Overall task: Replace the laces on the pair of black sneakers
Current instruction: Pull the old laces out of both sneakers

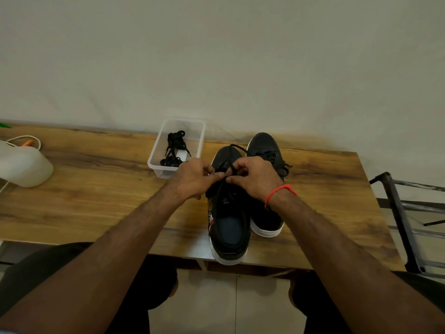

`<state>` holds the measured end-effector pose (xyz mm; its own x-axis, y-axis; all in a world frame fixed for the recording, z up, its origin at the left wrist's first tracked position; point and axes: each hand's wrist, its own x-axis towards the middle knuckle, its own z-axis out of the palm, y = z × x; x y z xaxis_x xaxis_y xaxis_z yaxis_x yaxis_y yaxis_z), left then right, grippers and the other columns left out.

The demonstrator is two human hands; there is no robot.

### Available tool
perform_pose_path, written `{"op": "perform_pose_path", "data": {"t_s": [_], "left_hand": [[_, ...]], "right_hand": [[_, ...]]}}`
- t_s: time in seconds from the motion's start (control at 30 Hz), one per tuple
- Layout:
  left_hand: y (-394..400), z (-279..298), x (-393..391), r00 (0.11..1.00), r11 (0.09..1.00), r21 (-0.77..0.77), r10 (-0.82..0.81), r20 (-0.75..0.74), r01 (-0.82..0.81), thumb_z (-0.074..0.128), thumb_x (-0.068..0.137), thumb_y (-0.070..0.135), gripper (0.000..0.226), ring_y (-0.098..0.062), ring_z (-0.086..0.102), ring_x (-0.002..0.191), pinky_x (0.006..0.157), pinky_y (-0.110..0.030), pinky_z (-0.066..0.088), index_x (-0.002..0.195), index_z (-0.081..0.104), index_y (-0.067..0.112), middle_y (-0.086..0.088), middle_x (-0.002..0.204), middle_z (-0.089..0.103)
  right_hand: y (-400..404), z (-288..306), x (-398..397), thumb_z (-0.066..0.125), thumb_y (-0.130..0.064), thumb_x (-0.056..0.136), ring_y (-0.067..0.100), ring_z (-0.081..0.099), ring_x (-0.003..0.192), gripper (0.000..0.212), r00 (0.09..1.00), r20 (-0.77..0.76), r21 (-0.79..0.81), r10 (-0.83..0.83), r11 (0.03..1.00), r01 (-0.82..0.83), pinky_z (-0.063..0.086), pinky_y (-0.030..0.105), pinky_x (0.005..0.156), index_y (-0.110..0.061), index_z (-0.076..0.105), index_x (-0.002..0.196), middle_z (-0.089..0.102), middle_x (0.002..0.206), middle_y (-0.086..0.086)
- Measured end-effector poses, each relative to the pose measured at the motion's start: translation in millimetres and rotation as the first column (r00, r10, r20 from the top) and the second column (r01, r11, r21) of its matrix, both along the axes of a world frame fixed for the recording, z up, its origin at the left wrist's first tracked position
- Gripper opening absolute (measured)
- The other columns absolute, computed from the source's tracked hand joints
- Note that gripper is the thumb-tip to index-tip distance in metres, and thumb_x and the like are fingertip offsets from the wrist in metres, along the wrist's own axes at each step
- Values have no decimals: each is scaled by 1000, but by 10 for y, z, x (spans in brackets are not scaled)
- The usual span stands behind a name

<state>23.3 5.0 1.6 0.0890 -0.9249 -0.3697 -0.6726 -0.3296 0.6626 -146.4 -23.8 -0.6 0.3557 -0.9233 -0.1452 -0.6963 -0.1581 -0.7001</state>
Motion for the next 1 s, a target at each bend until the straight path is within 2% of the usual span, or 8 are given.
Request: {"op": "perform_pose_path", "data": {"t_s": [0.2, 0.43, 0.5, 0.57, 0.67, 0.8, 0.9, 1.0], "left_hand": [[-27, -18, -53, 968, 972, -90, 203, -150, -218, 63, 97, 25, 3, -23, 70, 85, 54, -30, 54, 98, 62, 22, -3, 97, 68], [-15, -35, -144, 829, 919, 134, 393, -399, -371, 56, 101, 28, 15, -18, 59, 81, 67, -33, 47, 107, 62, 16, -7, 102, 67], [-30, -57, -81, 898, 949, 28, 305, -317, -313, 63, 98, 28, 8, -16, 58, 78, 62, -29, 46, 100, 61, 20, -1, 91, 64], [-41, -68, -40, 989, 974, -184, 143, 29, -136, 66, 95, 30, 9, -15, 59, 77, 61, -30, 46, 95, 58, 26, 7, 84, 61], [-7, -93, -73, 957, 947, -319, 126, 263, -37, 61, 95, 28, 9, -18, 59, 79, 59, -32, 43, 95, 52, 27, 6, 85, 60], [-53, -40, -51, 952, 893, -331, 285, -114, -307, 47, 102, 17, 10, -17, 61, 78, 58, -28, 46, 93, 48, 21, 2, 84, 63], [-130, 134, 65, 719, 800, -82, 484, -498, -595, 45, 104, 15, 10, -19, 67, 88, 60, -29, 52, 105, 53, 21, 2, 95, 71], [-159, 119, 238, 917, 893, -245, 322, -237, -377, 56, 100, 18, 14, -21, 66, 97, 83, -45, 60, 108, 63, 27, 6, 97, 64]], "right_hand": [[-1, 8, -5, 77, -19, 87, 6, 65, 89, 9, 1000, -21, 20, 17, 1000, -17, 45, 8, 73, -22, 73, 95, 72, 94, -5], [2, 39, -6, 76, -18, 87, 6, 65, 88, 9, 1000, -17, 33, 21, 999, -21, 50, 16, 79, -23, 72, 93, 69, 89, -8], [3, 48, -14, 76, -17, 87, 5, 65, 85, 9, 1000, -2, 43, 23, 999, -22, 49, 13, 76, -25, 71, 89, 69, 86, -9], [8, 55, -11, 76, -17, 87, 3, 63, 83, 11, 1000, 2, 49, 22, 999, -22, 45, 9, 72, -26, 69, 88, 68, 85, -10], [13, 51, -1, 76, -17, 88, 3, 62, 82, 10, 1000, -12, 42, 23, 999, -22, 45, 10, 71, -26, 70, 89, 67, 84, -11], [14, 69, -14, 75, -17, 88, -2, 59, 80, 11, 1000, -6, 69, 18, 997, -17, 42, 7, 67, -25, 69, 88, 66, 87, -12], [7, 76, -22, 74, -17, 89, -3, 57, 79, 10, 1000, -13, 91, 26, 996, -25, 41, 7, 66, -25, 68, 90, 65, 88, -13], [-7, 58, -15, 74, -17, 89, -5, 57, 77, 8, 1000, -10, 87, 25, 996, -24, 40, 6, 65, -22, 70, 93, 66, 89, -12]]}}
